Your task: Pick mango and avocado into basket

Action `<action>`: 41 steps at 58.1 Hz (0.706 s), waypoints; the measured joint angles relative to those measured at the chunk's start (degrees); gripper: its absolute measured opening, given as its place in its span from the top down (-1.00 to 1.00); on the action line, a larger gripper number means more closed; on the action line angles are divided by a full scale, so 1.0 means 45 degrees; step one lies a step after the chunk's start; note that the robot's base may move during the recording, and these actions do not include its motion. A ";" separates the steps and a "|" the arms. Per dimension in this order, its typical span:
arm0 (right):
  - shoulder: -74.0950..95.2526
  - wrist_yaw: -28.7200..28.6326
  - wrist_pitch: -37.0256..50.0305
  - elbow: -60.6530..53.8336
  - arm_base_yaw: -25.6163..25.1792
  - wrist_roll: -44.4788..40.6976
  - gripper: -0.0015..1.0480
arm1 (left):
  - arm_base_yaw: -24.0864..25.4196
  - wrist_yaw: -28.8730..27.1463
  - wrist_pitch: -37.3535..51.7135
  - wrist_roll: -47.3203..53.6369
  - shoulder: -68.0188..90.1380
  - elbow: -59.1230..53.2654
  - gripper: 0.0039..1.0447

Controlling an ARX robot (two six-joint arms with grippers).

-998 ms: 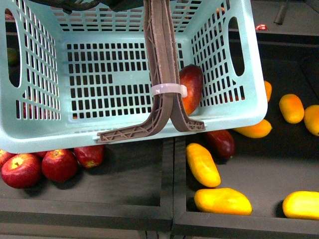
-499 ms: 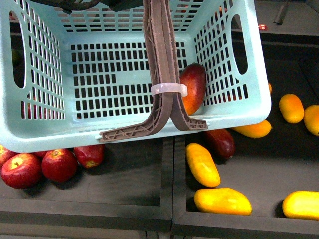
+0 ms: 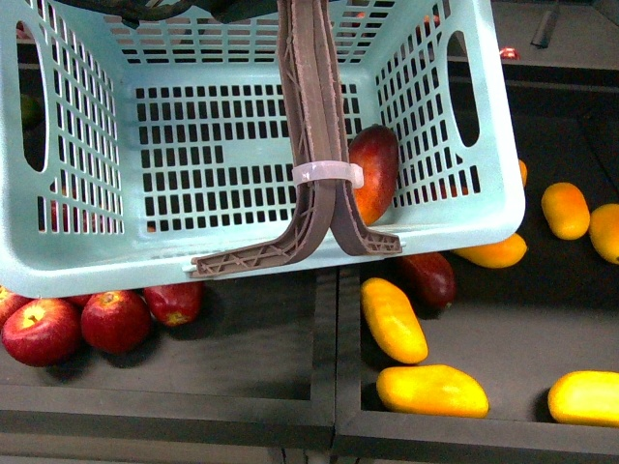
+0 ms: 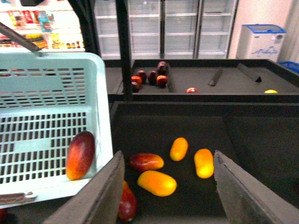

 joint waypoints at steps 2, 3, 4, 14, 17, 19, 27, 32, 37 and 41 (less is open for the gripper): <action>-0.0083 -0.1030 -0.0117 0.0000 -0.0685 -0.0034 -0.01 | 0.0000 0.0000 0.0000 0.0005 0.0000 0.0000 0.88; -0.0097 -0.1224 -0.0136 0.0000 -0.0865 -0.0049 -0.03 | 0.0000 0.0000 0.0000 0.0000 0.0000 0.0000 0.88; -0.0121 -0.1511 -0.0155 0.0000 -0.1200 -0.0049 -0.08 | 0.0000 0.0000 0.0000 -0.0005 0.0000 0.0000 0.88; -0.0146 -0.1749 -0.0160 0.0000 -0.1923 -0.0044 -0.62 | 0.0000 0.0005 0.0000 0.0000 0.0000 0.0000 0.88; -0.0146 -0.1758 -0.0160 0.0000 -0.1928 -0.0044 -0.76 | -0.0005 0.0005 0.0000 0.0000 0.0000 0.0000 0.88; -0.0146 -0.1758 -0.0160 0.0000 -0.1938 -0.0039 -0.87 | 0.0000 0.0000 0.0000 0.0000 0.0000 0.0000 0.88; -0.0146 -0.1739 -0.0160 0.0000 -0.1938 -0.0039 -0.85 | 0.0000 -0.0005 0.0000 -0.0005 0.0000 0.0000 0.88; -0.0146 -0.1729 -0.0165 0.0000 -0.1938 -0.0039 -0.85 | -0.0058 -0.0005 0.0000 0.0034 0.0000 0.0000 0.88; -0.0146 -0.1734 -0.0165 0.0000 -0.1948 -0.0039 -0.85 | -0.0126 0.0243 0.0000 -0.0005 -0.0015 0.0000 0.88; -0.0146 -0.1734 -0.0170 0.0005 -0.1953 -0.0039 -0.85 | -0.0146 0.0267 0.0000 0.0000 -0.0019 0.0000 0.88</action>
